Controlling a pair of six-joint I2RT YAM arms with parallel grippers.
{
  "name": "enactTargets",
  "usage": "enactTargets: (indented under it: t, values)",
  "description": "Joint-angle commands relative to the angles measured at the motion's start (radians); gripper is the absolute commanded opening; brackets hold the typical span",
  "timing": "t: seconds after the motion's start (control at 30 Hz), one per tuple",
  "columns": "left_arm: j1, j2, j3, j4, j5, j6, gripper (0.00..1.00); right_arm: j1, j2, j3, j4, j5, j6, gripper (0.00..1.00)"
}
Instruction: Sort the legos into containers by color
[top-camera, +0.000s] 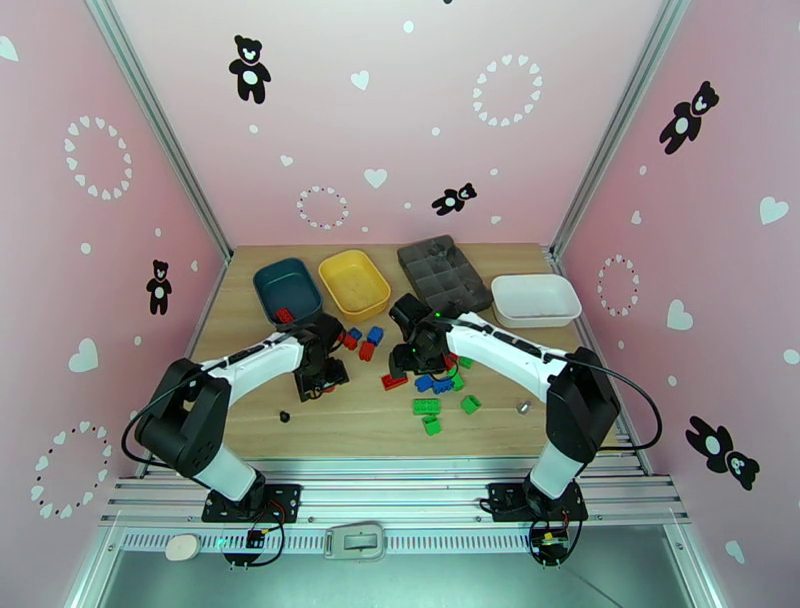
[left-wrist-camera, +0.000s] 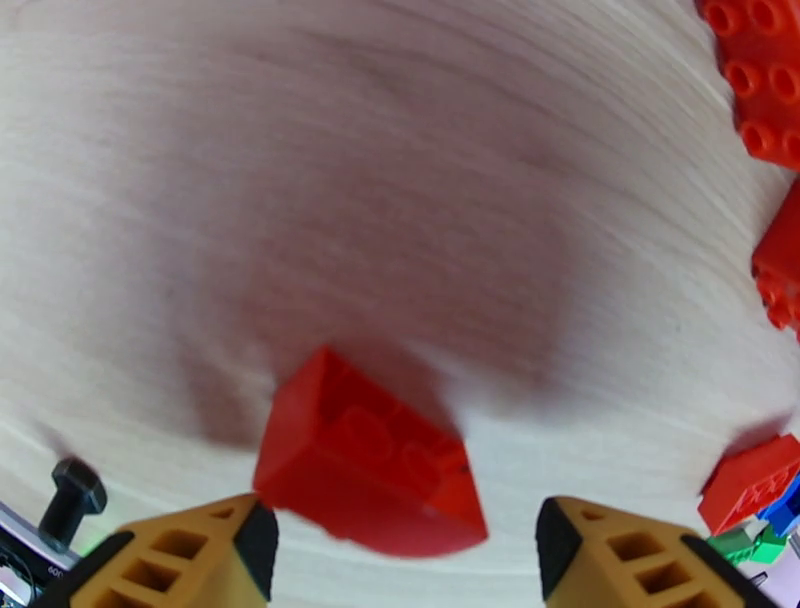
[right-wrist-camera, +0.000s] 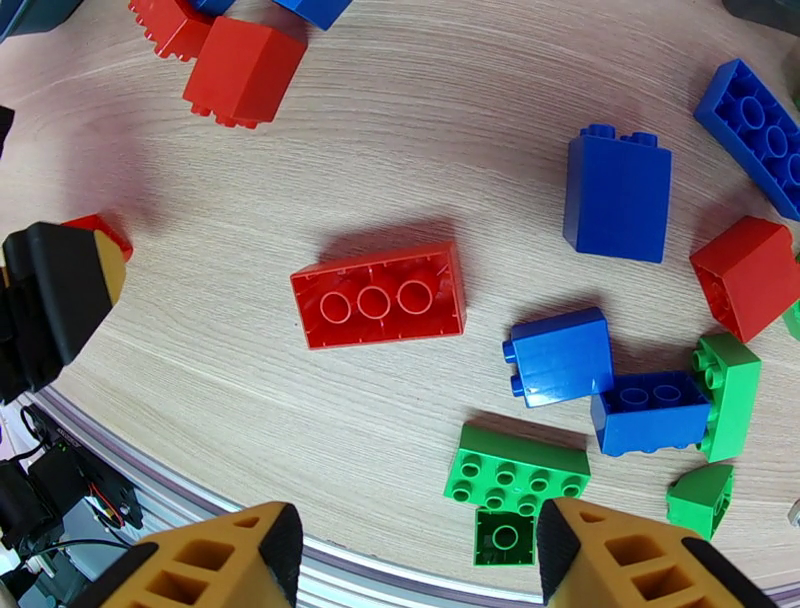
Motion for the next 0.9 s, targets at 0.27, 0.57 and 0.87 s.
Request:
enactTargets:
  t: [0.27, 0.57, 0.87]
  values:
    - [-0.004, 0.151, 0.169, -0.014, -0.021, 0.014, 0.69, -0.005, -0.043, -0.011, -0.026, 0.029, 0.005, 0.67]
    - [-0.014, 0.158, 0.166, -0.084, -0.058, 0.067, 0.53, -0.025, -0.077, -0.048, -0.010, 0.031, 0.017, 0.66]
    - [-0.016, 0.120, 0.195, -0.113, -0.072, 0.122, 0.30, -0.028, -0.054, -0.040, 0.015, 0.007, 0.023, 0.65]
